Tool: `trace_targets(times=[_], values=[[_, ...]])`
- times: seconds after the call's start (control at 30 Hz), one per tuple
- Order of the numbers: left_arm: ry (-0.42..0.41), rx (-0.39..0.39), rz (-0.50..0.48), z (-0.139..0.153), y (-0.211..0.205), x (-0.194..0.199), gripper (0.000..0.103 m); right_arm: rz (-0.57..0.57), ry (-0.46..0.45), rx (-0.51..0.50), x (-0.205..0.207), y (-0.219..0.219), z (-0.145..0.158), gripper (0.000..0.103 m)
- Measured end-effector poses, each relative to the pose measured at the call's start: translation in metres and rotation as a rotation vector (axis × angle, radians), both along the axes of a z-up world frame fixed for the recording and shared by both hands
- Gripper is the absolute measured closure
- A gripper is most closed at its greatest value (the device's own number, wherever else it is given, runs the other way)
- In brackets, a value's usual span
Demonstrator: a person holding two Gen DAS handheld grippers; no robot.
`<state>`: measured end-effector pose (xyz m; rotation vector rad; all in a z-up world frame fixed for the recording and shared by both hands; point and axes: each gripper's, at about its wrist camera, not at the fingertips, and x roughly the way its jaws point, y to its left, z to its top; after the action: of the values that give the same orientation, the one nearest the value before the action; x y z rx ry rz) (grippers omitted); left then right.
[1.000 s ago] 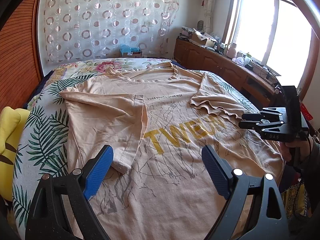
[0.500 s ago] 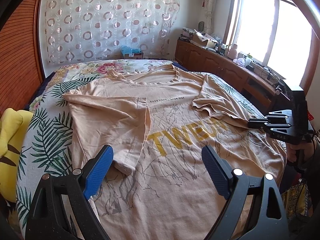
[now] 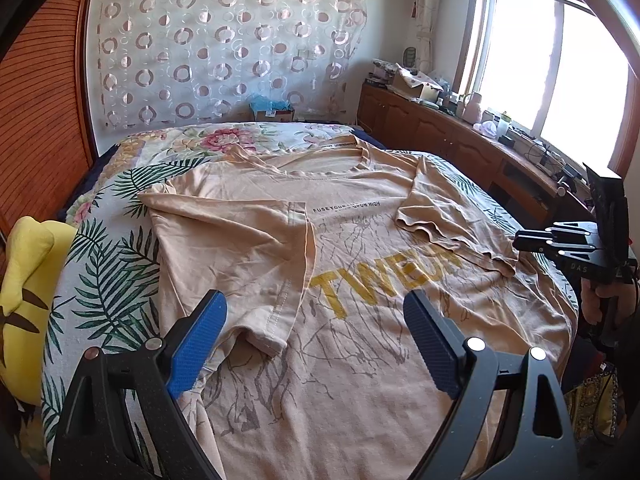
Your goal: Fold small clothes
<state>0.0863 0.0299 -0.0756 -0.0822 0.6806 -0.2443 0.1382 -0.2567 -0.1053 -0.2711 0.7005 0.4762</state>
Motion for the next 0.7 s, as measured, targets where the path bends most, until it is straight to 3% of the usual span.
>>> trace_targets(times=[0.17, 0.23, 0.3, 0.53, 0.7], values=[[0.000, 0.003, 0.009, -0.001, 0.004, 0.000, 0.012, -0.018, -0.014, 0.018, 0.004, -0.004, 0.006, 0.076], [-0.002, 0.007, 0.020, -0.001, 0.008, 0.002, 0.012, -0.030, -0.010, 0.010, 0.010, -0.004, 0.005, 0.063], [-0.007, 0.017, 0.032, 0.000, 0.014, 0.004, 0.012, -0.031, -0.006, 0.008, 0.019, -0.005, 0.003, 0.058], [-0.017, 0.088, 0.090, 0.004, 0.042, 0.026, 0.012, -0.087, 0.011, -0.006, 0.061, -0.005, 0.001, 0.054], [-0.003, 0.097, 0.098, 0.000, 0.066, 0.053, 0.012, -0.125, 0.021, -0.017, 0.095, -0.001, 0.002, 0.054]])
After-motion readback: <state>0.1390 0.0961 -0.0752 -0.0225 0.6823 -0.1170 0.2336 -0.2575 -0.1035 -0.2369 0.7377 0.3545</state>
